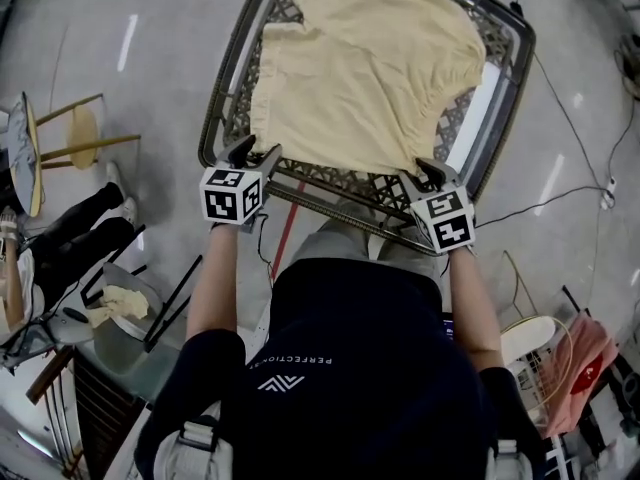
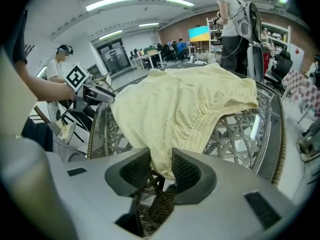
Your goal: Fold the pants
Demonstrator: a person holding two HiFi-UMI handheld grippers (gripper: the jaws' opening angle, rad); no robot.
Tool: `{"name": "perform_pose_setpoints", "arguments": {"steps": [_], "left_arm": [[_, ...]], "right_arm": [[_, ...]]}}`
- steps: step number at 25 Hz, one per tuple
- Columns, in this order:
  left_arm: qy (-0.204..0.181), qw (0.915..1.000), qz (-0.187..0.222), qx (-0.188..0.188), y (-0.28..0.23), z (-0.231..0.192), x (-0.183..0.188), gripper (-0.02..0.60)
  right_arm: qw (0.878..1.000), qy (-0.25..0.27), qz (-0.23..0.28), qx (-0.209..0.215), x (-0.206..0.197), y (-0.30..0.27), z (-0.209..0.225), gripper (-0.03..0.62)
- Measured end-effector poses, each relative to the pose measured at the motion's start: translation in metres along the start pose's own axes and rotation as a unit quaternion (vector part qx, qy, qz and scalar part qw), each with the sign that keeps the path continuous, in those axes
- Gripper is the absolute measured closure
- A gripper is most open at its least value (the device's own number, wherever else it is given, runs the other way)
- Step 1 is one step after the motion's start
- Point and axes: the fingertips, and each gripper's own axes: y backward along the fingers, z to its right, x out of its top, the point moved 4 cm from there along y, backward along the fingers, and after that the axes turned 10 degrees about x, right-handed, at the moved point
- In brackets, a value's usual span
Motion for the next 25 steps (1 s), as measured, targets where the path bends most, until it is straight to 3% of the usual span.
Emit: {"name": "perform_pose_setpoints", "arguments": {"steps": [5, 9, 16, 25], "left_arm": [[0.000, 0.9999, -0.003, 0.014, -0.002, 0.000, 0.000, 0.347], [-0.019, 0.9990, -0.001, 0.040, -0.003, -0.003, -0.002, 0.451], [-0.036, 0.9981, -0.011, 0.049, -0.006, -0.006, -0.001, 0.527], [-0.012, 0.9983, -0.007, 0.056, 0.007, 0.002, 0.000, 0.558]], "right_arm": [[0.999, -0.039, 0.011, 0.000, -0.005, 0.002, 0.005, 0.503], [0.998, -0.053, 0.015, -0.005, -0.005, 0.003, 0.009, 0.536], [0.998, -0.060, 0.020, -0.002, -0.007, 0.003, 0.008, 0.551], [0.997, -0.062, 0.039, 0.018, -0.008, 0.021, 0.002, 0.557]]}}
